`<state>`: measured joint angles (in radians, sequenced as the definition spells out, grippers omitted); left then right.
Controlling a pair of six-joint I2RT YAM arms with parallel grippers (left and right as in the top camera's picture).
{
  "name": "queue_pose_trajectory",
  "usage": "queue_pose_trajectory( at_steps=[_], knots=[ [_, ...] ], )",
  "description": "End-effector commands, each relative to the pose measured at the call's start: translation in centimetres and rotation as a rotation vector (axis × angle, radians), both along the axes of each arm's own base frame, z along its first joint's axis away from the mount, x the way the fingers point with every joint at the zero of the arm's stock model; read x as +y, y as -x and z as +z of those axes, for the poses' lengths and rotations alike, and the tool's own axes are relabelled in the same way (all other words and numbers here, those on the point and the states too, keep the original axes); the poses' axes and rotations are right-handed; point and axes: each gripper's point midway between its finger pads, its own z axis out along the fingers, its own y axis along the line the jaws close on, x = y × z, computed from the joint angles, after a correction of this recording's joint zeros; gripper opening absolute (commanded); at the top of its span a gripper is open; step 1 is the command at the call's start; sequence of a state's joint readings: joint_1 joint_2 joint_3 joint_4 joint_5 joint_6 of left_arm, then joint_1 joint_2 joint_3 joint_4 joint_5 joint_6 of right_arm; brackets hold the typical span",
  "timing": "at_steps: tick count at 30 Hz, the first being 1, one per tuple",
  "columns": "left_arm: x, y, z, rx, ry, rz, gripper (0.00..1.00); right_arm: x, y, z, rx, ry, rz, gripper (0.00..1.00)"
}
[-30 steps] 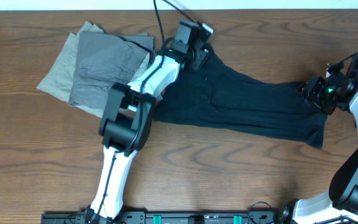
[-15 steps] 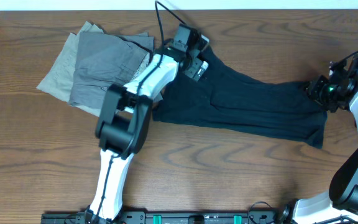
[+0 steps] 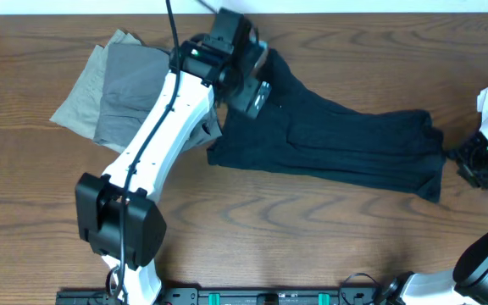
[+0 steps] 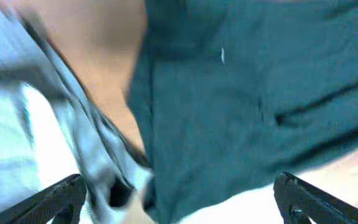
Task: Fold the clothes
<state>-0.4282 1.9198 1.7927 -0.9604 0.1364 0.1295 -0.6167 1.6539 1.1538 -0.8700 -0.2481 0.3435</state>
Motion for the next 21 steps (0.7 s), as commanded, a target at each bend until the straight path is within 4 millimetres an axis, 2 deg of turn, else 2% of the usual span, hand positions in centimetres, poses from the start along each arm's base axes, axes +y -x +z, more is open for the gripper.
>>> queue_pose_trajectory(
  at_steps=[1, 3, 5, 7, 12, 14, 16, 18, 19, 20, 21],
  knots=[
    [0.3, 2.6, -4.8, 0.166, 0.000, 0.040, 0.98, 1.0, 0.8, -1.6, 0.007, -0.032, -0.017, 0.38],
    [0.9, 3.9, -7.1, 0.216, -0.021, 0.041, 0.98, 2.9, 0.0, -2.4, -0.057, -0.105, 0.022, 0.37],
    [1.4, 5.0, -9.1, 0.255, -0.040, 0.043, 0.98, 3.7, 0.2, -3.4, -0.062, -0.120, 0.034, 0.40],
    [1.8, 5.8, -10.7, 0.276, -0.050, 0.044, 0.98, 3.5, 0.9, -4.4, -0.039, -0.094, 0.021, 0.45],
    [2.5, 7.4, -14.4, 0.297, -0.062, 0.041, 0.98, 3.9, 1.4, -6.0, -0.048, -0.091, 0.021, 0.44],
    [2.7, 7.7, -15.5, 0.295, -0.061, 0.044, 0.98, 4.1, 1.5, -6.5, -0.051, -0.085, 0.024, 0.43],
    [2.8, 7.8, -16.2, 0.289, -0.058, 0.043, 1.00, 4.2, 1.7, -7.0, -0.055, -0.085, 0.016, 0.35],
    [2.9, 8.0, -16.7, 0.287, -0.057, 0.043, 0.81, 4.5, 2.1, -7.4, -0.043, -0.097, -0.002, 0.27],
    [2.9, 8.1, -16.7, 0.290, -0.059, 0.044, 0.64, 4.5, 2.2, -7.5, -0.039, -0.099, -0.002, 0.19],
    [3.0, 8.1, -16.7, 0.294, -0.060, 0.044, 0.56, 4.4, 2.3, -7.5, -0.037, -0.095, 0.000, 0.16],
    [3.0, 8.2, -16.7, 0.298, -0.062, 0.044, 0.43, 4.2, 2.3, -7.3, -0.041, -0.091, -0.002, 0.11]
  ],
)
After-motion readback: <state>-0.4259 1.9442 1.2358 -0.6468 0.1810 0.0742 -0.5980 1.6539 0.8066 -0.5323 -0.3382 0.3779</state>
